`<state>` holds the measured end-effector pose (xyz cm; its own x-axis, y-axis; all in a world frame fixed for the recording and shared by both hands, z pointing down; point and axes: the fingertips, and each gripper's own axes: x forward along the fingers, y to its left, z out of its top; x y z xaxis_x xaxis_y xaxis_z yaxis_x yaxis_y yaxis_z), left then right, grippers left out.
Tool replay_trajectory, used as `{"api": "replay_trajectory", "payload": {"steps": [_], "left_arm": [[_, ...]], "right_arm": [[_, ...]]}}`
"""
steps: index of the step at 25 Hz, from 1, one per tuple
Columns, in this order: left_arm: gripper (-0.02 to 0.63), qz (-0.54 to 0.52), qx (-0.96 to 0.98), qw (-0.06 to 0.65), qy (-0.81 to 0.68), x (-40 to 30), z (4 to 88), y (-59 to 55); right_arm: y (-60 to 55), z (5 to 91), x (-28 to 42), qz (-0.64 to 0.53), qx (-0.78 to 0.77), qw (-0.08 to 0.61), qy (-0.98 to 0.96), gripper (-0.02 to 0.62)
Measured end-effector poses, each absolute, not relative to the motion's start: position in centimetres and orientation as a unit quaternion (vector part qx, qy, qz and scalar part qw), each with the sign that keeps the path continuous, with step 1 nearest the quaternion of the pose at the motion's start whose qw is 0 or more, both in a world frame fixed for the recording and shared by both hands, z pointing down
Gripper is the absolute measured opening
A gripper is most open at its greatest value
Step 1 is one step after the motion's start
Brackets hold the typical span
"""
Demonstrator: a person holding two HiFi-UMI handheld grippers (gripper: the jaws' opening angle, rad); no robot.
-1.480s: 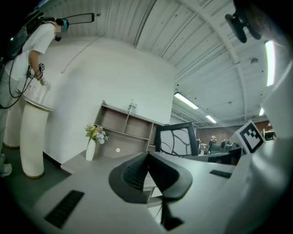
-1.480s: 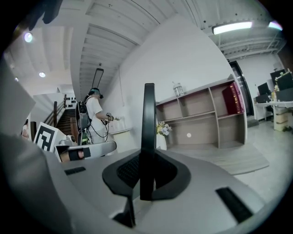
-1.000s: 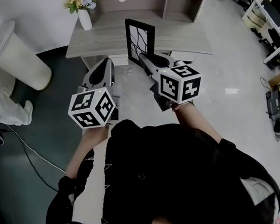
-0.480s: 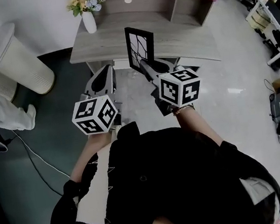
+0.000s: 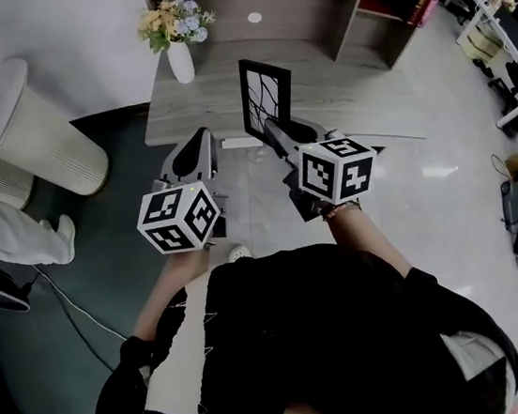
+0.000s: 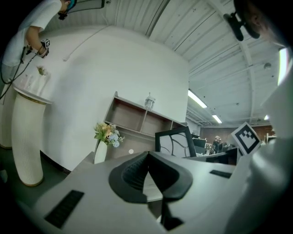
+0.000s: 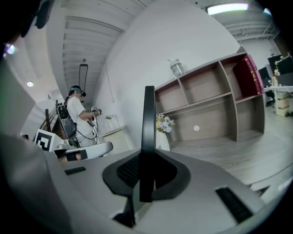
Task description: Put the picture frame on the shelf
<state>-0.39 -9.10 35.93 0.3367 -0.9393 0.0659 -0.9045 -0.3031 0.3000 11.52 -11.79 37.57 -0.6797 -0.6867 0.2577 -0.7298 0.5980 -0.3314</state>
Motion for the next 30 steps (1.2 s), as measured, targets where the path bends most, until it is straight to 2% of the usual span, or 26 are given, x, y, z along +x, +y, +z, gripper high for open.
{"api": "replay_trajectory", "payload": {"steps": [15, 30], "left_arm": [[0.012, -0.064, 0.817, 0.123, -0.559, -9.9, 34.4, -16.8], [0.012, -0.068, 0.819, 0.161, -0.546, -9.7, 37.7, -19.4]], "right_arm": [[-20.0, 35.8, 3.8, 0.196, 0.427, 0.021, -0.882, 0.04], [-22.1, 38.3, 3.9, 0.22, 0.436, 0.048, -0.871, 0.04]]}}
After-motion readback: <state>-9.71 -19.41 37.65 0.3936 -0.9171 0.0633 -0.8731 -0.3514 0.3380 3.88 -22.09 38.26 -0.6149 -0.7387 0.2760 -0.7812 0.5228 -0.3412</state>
